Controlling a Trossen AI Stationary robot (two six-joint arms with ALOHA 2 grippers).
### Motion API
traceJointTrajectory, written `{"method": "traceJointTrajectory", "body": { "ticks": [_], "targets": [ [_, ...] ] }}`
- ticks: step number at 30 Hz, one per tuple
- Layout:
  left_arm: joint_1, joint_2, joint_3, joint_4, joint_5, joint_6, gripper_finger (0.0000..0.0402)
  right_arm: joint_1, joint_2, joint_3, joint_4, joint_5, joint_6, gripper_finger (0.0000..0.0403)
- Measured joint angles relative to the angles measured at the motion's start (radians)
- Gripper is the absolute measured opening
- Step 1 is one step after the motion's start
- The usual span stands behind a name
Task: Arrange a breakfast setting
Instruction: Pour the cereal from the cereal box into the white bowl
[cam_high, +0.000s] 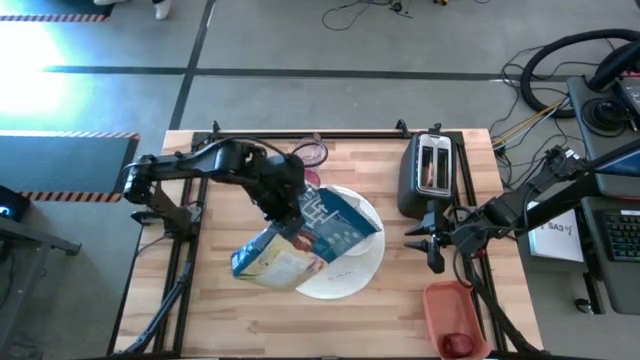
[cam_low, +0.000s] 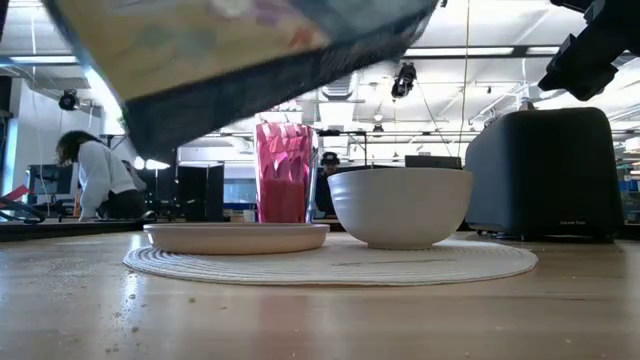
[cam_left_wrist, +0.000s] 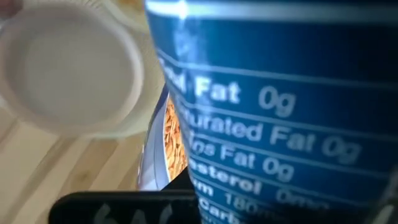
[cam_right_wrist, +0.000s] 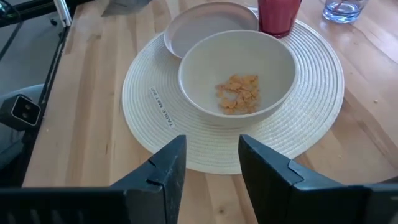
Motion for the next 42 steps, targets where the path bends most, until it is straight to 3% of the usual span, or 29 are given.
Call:
{"method": "traceJointTrajectory", "body": {
  "ticks": [10, 16, 28, 34, 42],
  "targets": [
    [0.069, 0.109, 0.125, -0.24, 0.077, 0.001, 0.0, 0.0, 0.001, 0.0, 0.0, 0.0, 0.0, 0.0138],
    [0.088, 0.171, 0.195, -0.232, 0.131, 0.008, 0.0, 0.0, 0.001, 0.0, 0.0, 0.0, 0.0, 0.0134],
    [0.099, 0.233, 0.21, -0.239, 0.28, -0.023, 0.0, 0.0, 0.001, 0.0, 0.0, 0.0, 0.0, 0.0139],
    [0.07, 0.225, 0.21, -0.239, 0.173, 0.057, 0.0, 0.0, 0.001, 0.0, 0.0, 0.0, 0.0, 0.0133],
    [-0.06, 0.221, 0.314, -0.241, -0.095, 0.188, 0.0, 0.0, 0.001, 0.0, 0.0, 0.0, 0.0, 0.0134]
  ]
}}
